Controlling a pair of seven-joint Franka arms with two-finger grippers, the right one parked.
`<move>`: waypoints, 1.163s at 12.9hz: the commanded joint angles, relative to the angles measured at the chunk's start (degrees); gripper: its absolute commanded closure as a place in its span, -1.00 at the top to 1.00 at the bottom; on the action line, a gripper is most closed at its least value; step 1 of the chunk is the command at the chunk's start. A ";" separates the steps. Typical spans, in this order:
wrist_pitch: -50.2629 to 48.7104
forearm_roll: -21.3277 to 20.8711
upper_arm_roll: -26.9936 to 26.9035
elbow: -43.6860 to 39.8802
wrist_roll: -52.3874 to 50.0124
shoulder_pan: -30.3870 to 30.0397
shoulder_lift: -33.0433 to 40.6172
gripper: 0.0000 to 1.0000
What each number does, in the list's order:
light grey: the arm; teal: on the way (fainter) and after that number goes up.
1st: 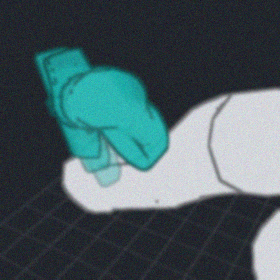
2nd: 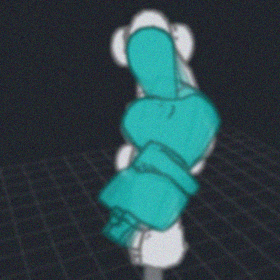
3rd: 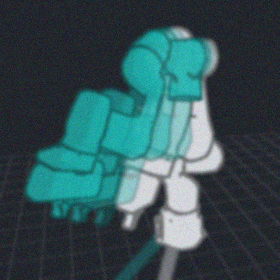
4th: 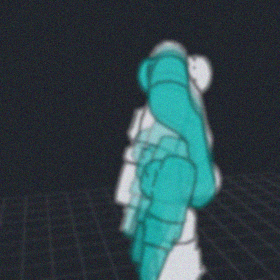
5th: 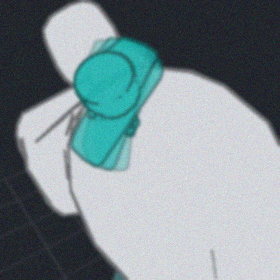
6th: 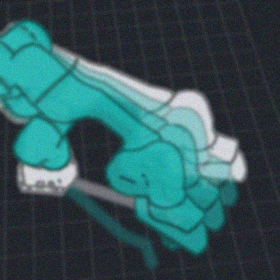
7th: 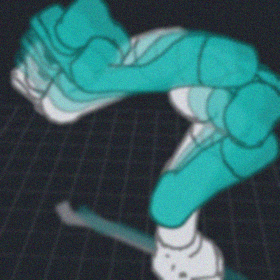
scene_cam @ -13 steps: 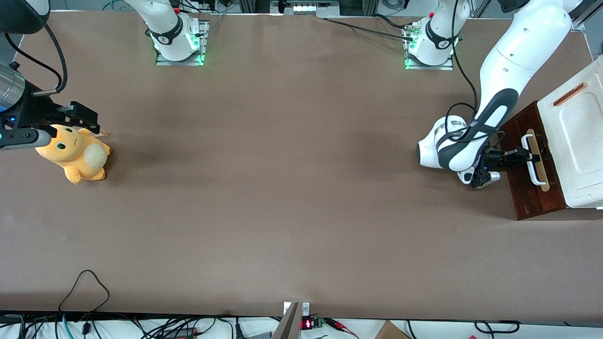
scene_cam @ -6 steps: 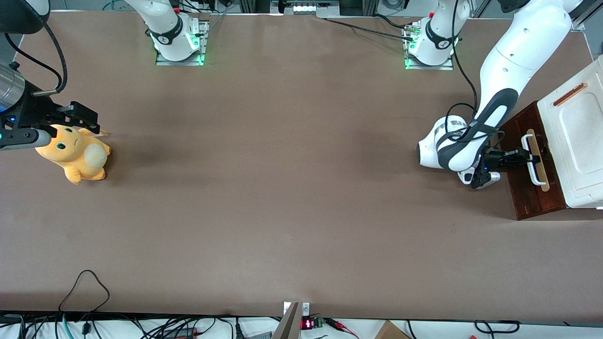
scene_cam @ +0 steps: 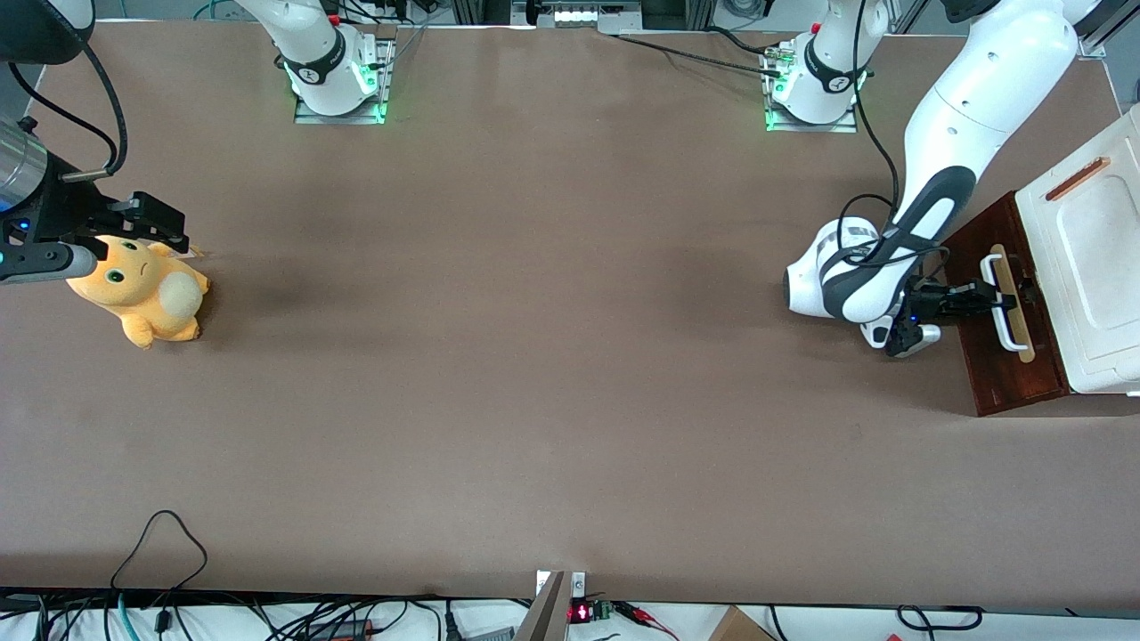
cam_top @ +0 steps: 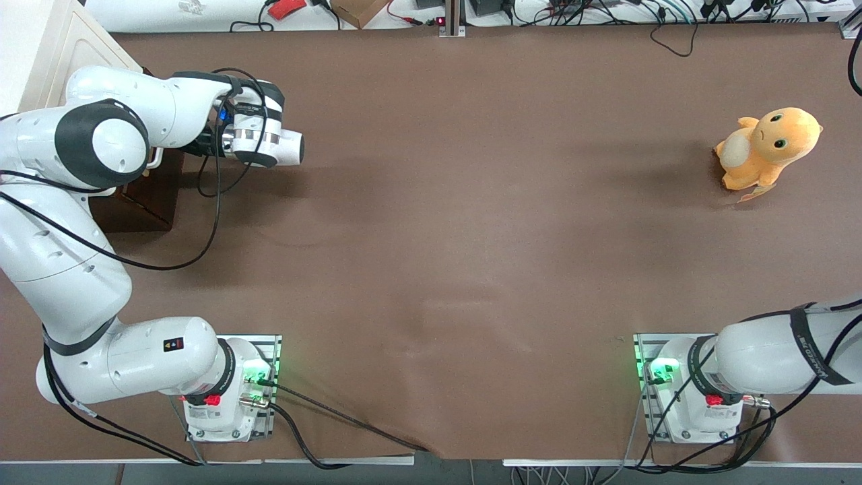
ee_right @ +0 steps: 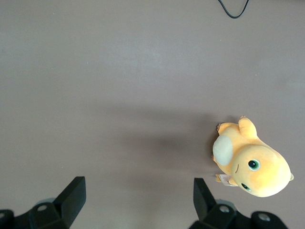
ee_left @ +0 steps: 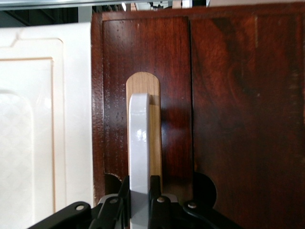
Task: Open lower drawer with left arm only
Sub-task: 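Close the left gripper on the white bar handle, then pull the handle with the left gripper, sliding the drawer out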
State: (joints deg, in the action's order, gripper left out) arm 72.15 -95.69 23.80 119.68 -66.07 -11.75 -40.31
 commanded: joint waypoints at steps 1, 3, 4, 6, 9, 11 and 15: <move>-0.87 -1.60 2.65 -0.59 0.33 2.08 -0.03 -1.00; -0.70 -1.43 4.66 -0.85 0.76 2.52 -0.12 -0.99; -0.69 -1.43 5.37 -0.85 1.90 2.61 -0.12 -0.99; -0.52 -1.34 6.08 -1.46 3.40 2.87 -0.12 -0.99; -0.34 -1.25 6.78 -1.47 4.37 3.40 -0.12 -0.99; -0.34 -1.25 7.48 -1.64 4.98 3.66 -0.12 -0.99; -0.52 -0.99 8.01 -1.73 6.04 3.75 -0.03 -0.97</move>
State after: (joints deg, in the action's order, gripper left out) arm 70.92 -94.87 29.68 120.39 -64.74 -10.55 -40.35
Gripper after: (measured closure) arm 0.819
